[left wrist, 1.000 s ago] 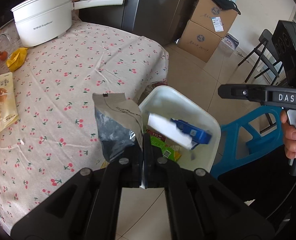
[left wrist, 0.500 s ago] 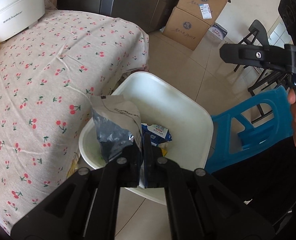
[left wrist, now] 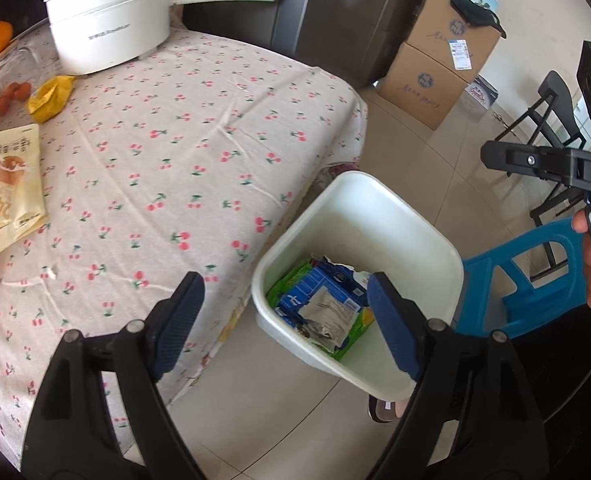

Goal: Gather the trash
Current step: 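Open the left tool over the white bin to drop the wrapper, then move the left tool to the red-rimmed paper lid while the right tool approaches the cream pastry bag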

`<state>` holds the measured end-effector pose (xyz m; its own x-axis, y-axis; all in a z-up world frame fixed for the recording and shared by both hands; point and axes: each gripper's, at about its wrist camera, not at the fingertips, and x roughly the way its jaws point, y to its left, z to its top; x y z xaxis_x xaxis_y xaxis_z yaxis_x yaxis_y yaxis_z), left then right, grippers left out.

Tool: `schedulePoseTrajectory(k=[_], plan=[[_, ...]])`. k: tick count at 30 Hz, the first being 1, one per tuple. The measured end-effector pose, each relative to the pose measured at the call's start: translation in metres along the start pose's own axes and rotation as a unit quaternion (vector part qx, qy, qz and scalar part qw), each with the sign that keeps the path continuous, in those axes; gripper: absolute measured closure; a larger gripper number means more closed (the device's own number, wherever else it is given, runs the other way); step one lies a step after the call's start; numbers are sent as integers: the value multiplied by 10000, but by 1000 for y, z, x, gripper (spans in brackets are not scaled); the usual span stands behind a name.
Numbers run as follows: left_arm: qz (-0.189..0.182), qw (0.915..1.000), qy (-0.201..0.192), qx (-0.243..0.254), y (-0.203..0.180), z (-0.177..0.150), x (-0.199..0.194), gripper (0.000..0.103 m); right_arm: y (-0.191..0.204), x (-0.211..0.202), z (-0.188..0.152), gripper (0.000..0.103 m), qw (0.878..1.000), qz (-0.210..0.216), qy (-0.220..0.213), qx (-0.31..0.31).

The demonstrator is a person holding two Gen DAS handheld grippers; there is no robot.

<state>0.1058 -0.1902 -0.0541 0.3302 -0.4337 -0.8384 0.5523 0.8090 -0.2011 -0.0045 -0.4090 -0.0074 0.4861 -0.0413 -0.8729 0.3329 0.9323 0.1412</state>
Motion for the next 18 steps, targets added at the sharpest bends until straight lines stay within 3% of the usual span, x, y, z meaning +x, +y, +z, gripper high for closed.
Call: schedulePoseTrajectory(k=[10,14,18], plan=[[785,9943,-173,-699,78,-15,-45,12,58,20,11,23,9992,200,133,-332],[1201,9858,-173,-1157,119,-27,-61,1,90,30,15,21,9978,289,186,-564],[1699,9728,-92,-1573,162,-40,-75,1,119,38,19,20,9960,381,238,-768]])
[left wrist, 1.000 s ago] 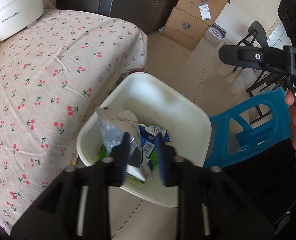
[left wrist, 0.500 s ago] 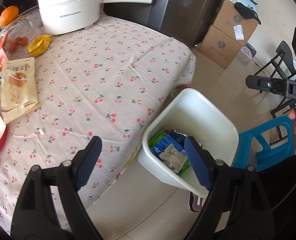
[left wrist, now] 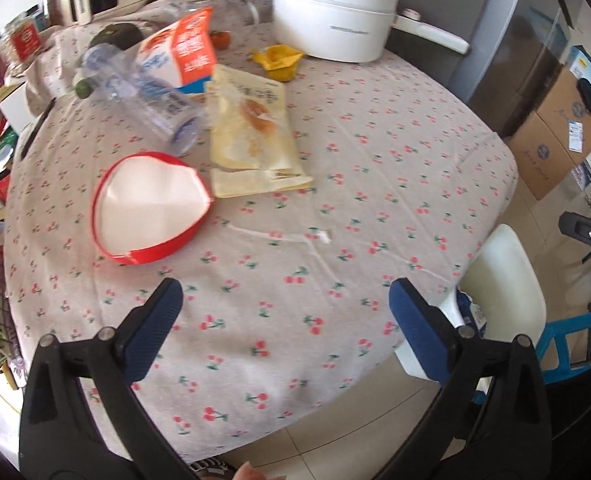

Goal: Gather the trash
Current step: 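Move the left tool to the red-rimmed paper lid while the right tool approaches the cream pastry bag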

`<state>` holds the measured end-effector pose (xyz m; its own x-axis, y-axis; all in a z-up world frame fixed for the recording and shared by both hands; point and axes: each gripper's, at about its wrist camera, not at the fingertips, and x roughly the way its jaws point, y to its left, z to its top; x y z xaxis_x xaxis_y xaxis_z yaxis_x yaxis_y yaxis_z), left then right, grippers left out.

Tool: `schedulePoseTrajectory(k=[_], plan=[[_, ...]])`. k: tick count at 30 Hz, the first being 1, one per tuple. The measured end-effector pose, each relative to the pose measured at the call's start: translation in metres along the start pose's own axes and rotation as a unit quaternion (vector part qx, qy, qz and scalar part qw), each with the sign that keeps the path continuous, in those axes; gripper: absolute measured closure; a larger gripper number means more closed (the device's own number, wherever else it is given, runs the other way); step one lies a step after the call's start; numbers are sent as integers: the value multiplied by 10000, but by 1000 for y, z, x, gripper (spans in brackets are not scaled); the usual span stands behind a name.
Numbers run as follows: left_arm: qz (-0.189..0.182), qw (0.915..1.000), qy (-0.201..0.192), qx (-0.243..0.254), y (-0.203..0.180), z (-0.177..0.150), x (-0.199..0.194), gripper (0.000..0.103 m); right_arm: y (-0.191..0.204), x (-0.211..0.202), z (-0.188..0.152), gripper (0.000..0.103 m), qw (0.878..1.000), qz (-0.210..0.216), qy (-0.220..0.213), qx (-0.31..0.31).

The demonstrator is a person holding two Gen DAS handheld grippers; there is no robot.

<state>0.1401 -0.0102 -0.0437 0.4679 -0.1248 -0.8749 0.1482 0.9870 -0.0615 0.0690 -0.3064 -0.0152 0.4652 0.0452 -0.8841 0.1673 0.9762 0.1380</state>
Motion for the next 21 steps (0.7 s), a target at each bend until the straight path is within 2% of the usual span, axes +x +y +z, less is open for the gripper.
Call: schedulePoseTrajectory(k=[4,9,13,18,21], plan=[[571,9984,7,-20,38,0,5,1,25,9,7,20,9998,84,42,-158],[923,9950,69,383,64,0,20,0,51,20,14,19,9993,177,113,-308],[1265,9887,99,802,74,0,33,0,63,29,16,19,9989,202,182,-386],[1664,9811,112,980,85,3,45,0,69,36,19,19,9987,224,247,-376],[1963,9710,202,1348,83,2,57,0,71,39,20,19,9987,224,275,-362]])
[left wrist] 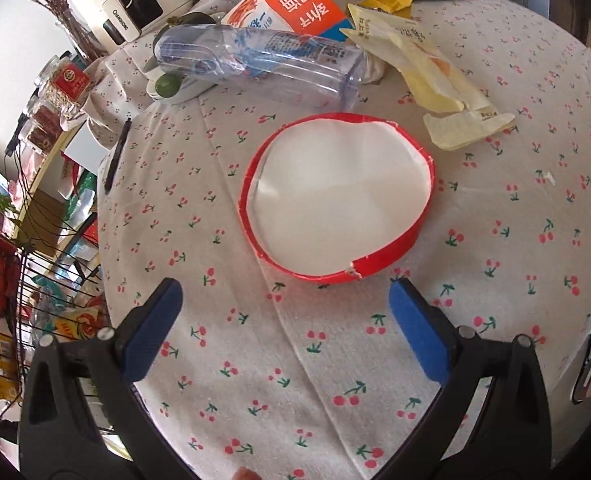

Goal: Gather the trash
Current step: 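Move the left tool to the red-rimmed paper lid while the right tool approaches the cream pastry bag, then grasp the red-rimmed lid with the left tool while the right tool grasps the cream pastry bag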

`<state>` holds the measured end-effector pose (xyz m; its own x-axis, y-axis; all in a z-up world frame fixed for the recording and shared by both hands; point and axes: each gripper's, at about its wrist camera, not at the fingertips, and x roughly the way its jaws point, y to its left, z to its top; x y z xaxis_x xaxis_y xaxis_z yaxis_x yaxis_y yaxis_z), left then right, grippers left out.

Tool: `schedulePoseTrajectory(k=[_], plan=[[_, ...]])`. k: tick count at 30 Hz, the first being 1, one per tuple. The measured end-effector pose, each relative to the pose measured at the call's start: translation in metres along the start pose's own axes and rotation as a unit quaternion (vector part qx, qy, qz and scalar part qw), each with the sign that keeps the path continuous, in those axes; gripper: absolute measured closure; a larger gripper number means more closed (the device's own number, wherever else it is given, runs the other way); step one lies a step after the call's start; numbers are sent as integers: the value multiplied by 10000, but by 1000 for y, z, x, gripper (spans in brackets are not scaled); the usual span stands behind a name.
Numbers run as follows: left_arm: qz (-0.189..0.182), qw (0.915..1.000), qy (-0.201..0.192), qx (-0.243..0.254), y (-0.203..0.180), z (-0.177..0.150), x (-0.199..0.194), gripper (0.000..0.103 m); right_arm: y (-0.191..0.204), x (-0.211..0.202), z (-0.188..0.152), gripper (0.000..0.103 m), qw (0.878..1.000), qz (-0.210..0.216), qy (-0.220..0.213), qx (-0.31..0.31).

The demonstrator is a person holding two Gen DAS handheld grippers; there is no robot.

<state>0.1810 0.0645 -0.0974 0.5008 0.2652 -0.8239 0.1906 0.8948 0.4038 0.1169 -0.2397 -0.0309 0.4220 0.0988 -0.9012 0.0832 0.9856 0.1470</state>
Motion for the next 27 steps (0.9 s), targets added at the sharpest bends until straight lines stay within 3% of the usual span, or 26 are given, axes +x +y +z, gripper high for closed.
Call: schedulePoseTrajectory(k=[3,7,10,12,13,15,16,17,18,22,27], plan=[[197,9995,-71,228,-5,2,3,0,1,3,0,19,10000,-14,41,-8],[199,9998,0,65,-4,10,6,1,1,5,-1,19,10000,-31,67,-25],[9,9999,17,-116,-3,13,6,11,1,6,-1,19,10000,-37,77,-13],[-337,9989,52,-322,-2,15,7,35,0,6,-1,19,10000,-41,82,3],[-480,9980,59,-413,-2,16,8,41,-1,6,-1,19,10000,-33,82,11],[-622,9970,61,-468,-3,18,9,68,-2,6,-2,19,10000,3,74,23],[-712,9963,59,-474,-4,18,9,76,-2,5,-2,19,10000,16,66,28],[-760,9959,69,-478,-5,19,10,92,-2,5,-2,19,10000,23,62,27],[-771,9959,94,-468,-7,19,11,98,-2,5,-2,19,10000,28,60,22],[-1089,9922,25,-605,-6,20,4,101,-1,5,-2,19,10000,12,49,-2],[-2011,9737,-160,-1057,5,19,-15,102,2,7,-1,19,10000,32,56,-8]])
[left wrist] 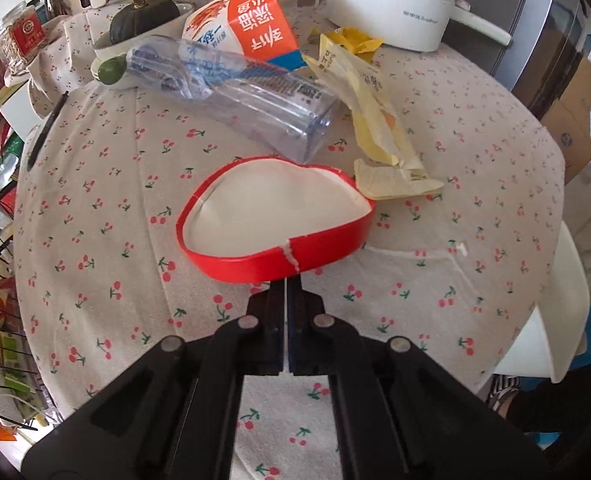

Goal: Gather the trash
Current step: 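Grasp the red-rimmed lid with the left tool while the right tool grasps the cream pastry bag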

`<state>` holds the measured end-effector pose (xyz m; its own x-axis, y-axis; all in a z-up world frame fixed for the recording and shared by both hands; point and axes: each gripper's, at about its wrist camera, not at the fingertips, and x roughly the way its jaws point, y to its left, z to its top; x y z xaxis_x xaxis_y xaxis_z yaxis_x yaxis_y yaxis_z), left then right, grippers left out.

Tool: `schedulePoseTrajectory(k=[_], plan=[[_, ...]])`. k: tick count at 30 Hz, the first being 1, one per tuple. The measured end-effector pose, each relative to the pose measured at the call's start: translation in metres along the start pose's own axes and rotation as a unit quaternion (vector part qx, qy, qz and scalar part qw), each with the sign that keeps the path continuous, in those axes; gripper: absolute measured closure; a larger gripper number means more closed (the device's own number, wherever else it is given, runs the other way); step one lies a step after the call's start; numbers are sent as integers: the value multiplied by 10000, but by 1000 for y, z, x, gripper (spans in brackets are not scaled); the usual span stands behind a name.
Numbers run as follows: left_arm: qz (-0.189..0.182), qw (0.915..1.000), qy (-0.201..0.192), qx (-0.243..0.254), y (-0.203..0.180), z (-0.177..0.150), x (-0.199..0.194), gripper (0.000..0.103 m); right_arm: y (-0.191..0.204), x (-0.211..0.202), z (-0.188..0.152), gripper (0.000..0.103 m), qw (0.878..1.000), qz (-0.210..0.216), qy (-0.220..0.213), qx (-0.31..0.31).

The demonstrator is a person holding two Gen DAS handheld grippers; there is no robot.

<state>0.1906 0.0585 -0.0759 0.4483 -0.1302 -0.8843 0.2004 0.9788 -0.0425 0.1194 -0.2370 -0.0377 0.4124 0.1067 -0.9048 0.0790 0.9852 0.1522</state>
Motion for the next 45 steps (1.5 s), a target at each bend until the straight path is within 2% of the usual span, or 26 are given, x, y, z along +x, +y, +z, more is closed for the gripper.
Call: schedulePoseTrajectory(k=[4,5,6,8,11,13,15,18,20,22,24,25,27,28,29,33,37,41,45], plan=[[7,9997,-51,251,-11,-4,-8,100,5,2,1,19,10000,15,6,-33],[-11,9997,6,247,-10,-3,-7,87,6,3,1,19,10000,25,13,-33],[-91,9998,85,137,-6,-3,-6,65,7,4,1,19,10000,34,24,-32],[-391,9983,137,-413,7,-4,-7,43,9,5,0,19,10000,43,43,-38],[-1122,9837,147,-1398,28,-8,-10,42,11,7,0,19,9999,44,60,-67],[-1330,9726,121,-1903,36,-11,-11,42,11,7,1,19,9999,37,61,-75],[-1486,9580,160,-2447,46,-17,-5,42,11,7,1,19,10000,29,58,-61],[-1509,9396,82,-3071,54,-21,3,42,10,8,2,19,10000,18,70,-57],[-1449,9341,-89,-3263,55,-18,6,42,10,9,2,19,9999,6,86,-70],[-1303,9336,-212,-3332,55,-14,9,45,11,11,1,19,9999,-9,106,-79],[-1224,9312,-220,-3427,55,-11,15,61,11,12,0,19,9999,-32,122,-82],[-1237,9273,-263,-3524,58,-11,17,65,11,14,0,19,9999,-51,127,-88],[-1357,9203,-384,-3649,62,-10,15,80,13,17,1,19,9998,-80,135,-99],[-1364,9210,-443,-3622,61,-9,10,84,14,19,1,19,9998,-96,146,-95],[-1327,9258,-496,-3504,60,-8,4,87,15,21,3,19,9998,-94,153,-93],[-1041,9537,-644,-2746,48,-2,-23,88,27,32,9,19,9998,-63,123,-125],[-356,9730,-827,-2126,48,-7,-50,88,49,44,20,19,9997,80,6,-235],[185,9820,-969,-1609,57,-16,-70,88,73,57,38,19,9995,228,-134,-169],[339,9832,-1023,-1471,72,-24,-80,88,107,72,55,19,9986,371,-275,-266]])
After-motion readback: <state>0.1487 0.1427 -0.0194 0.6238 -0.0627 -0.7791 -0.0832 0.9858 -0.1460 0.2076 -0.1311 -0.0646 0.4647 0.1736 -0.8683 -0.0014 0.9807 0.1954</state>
